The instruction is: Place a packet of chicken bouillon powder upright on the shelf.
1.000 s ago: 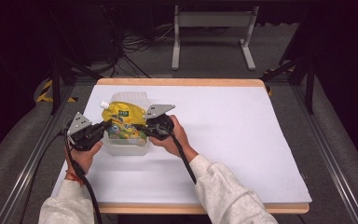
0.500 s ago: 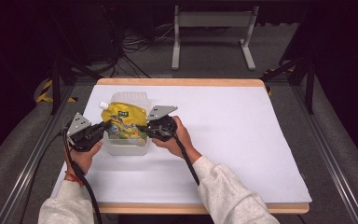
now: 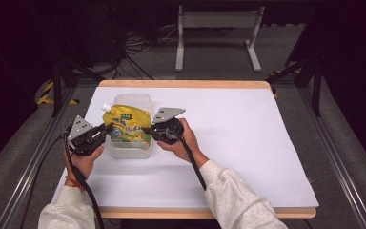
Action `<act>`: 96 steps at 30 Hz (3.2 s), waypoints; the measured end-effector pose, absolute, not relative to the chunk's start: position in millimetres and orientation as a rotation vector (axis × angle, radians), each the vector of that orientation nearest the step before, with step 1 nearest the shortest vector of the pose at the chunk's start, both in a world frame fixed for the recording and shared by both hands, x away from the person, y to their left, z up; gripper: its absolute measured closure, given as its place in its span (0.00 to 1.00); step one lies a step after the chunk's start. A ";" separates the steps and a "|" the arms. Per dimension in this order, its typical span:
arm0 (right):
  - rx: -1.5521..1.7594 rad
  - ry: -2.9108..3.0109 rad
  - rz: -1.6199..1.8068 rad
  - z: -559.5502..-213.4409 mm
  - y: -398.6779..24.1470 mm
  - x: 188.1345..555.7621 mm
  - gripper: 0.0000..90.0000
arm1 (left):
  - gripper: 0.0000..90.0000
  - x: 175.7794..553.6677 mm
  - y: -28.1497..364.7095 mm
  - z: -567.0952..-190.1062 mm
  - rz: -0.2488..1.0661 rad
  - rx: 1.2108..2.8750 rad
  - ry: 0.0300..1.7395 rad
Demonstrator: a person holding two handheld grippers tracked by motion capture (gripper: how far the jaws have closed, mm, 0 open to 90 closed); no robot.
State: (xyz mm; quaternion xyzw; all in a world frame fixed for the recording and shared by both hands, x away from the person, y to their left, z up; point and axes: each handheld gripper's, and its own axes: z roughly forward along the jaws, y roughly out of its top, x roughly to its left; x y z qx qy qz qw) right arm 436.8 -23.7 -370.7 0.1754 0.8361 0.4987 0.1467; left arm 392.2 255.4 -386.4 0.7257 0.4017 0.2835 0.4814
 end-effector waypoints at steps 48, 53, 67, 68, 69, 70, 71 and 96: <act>0.484 2.329 1.318 -337.3 -66.2 425.2 0.89 | 0.54 334.1 226.3 -379.9 0.737 1.800 0.859; 0.499 2.327 1.288 -336.9 -75.0 425.9 0.87 | 0.52 331.7 221.0 -380.5 0.739 1.814 0.842; 0.549 2.313 1.184 -336.8 -104.4 425.9 0.81 | 0.45 324.7 203.7 -384.3 0.721 1.851 0.796; 0.551 2.312 1.181 -336.6 -106.0 425.8 0.81 | 0.44 324.3 202.7 -384.5 0.721 1.858 0.787; 0.556 2.310 1.176 -336.3 -108.2 425.6 0.80 | 0.44 324.3 202.7 -384.5 0.721 1.858 0.787; 0.559 2.308 1.167 -336.0 -111.0 425.4 0.80 | 0.44 323.2 200.4 -385.2 0.718 1.869 0.776; 0.561 2.306 1.160 -335.9 -112.7 425.1 0.79 | 0.44 323.2 200.4 -385.2 0.718 1.869 0.776; 0.630 2.290 1.031 -346.0 -163.6 414.7 0.69 | 0.40 319.4 169.7 -397.3 0.645 1.960 0.684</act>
